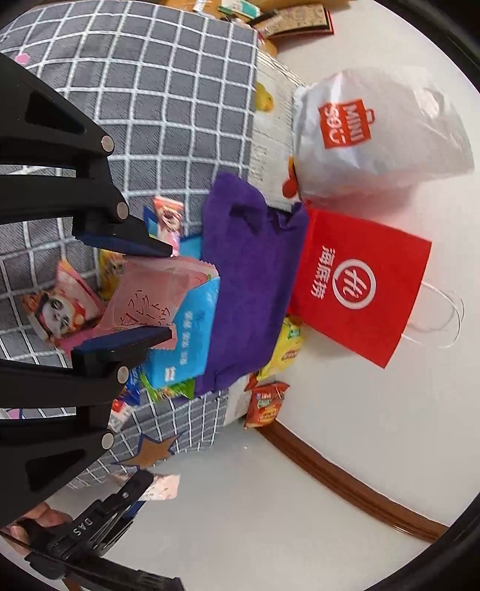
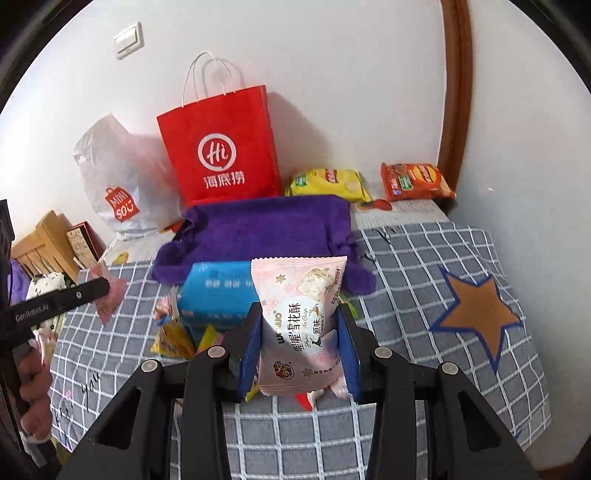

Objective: Organize snacks
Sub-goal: 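Carry both pink packets over the purple towel with both grippers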

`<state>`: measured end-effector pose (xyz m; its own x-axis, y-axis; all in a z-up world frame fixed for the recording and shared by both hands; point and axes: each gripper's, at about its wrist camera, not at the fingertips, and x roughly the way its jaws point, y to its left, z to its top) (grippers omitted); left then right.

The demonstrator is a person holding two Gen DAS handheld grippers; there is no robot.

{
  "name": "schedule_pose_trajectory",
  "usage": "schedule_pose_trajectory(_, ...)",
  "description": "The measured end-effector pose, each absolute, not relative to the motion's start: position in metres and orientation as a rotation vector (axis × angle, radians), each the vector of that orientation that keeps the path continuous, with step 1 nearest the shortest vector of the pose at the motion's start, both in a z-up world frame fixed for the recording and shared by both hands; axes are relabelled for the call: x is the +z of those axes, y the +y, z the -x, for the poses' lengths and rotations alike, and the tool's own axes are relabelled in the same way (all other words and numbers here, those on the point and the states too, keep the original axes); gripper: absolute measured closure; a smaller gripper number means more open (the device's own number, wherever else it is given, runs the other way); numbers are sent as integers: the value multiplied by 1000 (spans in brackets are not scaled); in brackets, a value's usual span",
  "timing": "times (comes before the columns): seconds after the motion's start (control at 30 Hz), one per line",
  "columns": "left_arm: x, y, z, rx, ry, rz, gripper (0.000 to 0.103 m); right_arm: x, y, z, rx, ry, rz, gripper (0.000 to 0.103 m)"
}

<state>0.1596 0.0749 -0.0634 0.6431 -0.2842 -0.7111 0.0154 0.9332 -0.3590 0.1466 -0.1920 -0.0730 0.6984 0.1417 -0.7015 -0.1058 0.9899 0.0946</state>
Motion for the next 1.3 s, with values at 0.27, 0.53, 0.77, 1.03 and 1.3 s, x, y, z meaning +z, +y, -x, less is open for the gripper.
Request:
schedule_pose_trajectory(0.27, -41, 72, -194, -168, 828, 303, 68, -56, -169, -187, 170, 775, -31, 63)
schedule_pose_trajectory(0.53, -31, 66, -232, -172, 808, 274, 68, -54, -159, -236, 187, 774, -17, 63)
schedule_pose_trajectory(0.77, -31, 55, -260, -180, 803, 246, 68, -53, -153, -273, 210, 766, -17, 63)
schedule_pose_trajectory(1.03, -36, 51, -291, -177, 807, 225, 68, -51, -145, -318, 231, 766, -27, 63)
schedule_pose_trajectory(1.3, -40, 56, -328, -163, 810, 232, 68, -45, -148, -363, 212, 734, -19, 62)
